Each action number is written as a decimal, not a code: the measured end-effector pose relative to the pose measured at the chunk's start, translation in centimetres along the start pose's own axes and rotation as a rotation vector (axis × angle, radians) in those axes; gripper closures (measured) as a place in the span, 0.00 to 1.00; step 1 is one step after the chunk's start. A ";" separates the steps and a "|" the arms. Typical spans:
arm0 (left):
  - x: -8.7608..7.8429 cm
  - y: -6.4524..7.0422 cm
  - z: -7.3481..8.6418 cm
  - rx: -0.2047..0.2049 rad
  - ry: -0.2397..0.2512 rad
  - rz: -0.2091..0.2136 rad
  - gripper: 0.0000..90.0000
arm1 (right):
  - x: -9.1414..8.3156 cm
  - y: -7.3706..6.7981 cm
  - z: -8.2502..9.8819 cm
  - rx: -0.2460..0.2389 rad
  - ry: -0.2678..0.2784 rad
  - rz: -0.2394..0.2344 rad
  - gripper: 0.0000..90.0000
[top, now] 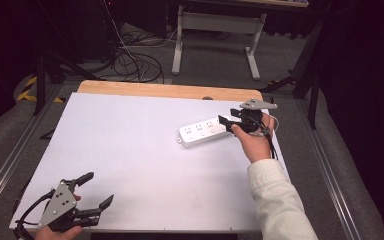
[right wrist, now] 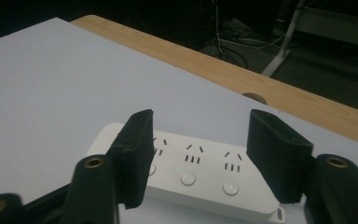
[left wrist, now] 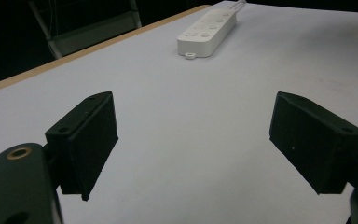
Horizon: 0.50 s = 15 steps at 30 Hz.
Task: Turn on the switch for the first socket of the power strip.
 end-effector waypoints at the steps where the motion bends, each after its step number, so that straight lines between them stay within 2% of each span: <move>1: 0.0 0.0 0.0 0.000 0.000 -0.001 0.18 | -0.4 -0.2 -0.1 0.001 0.005 -0.008 0.40; 7: 0.0 0.0 0.0 -0.011 0.000 -0.001 0.18 | -3.1 -1.5 -0.8 -0.002 0.054 -0.054 0.32; 15: 0.0 0.1 0.0 -0.013 0.000 0.000 0.18 | -6.1 -4.1 -0.7 -0.049 0.076 -0.126 0.24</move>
Point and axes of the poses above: each handheld gripper's, and its own axes: x roughly forward along the jaws, z roughly out of its underside, y roughly to its right, the point moved 8 cm from there along x, roughly forward along the jaws, and after that the axes turned 1 degree about x, right-handed, at the moved point
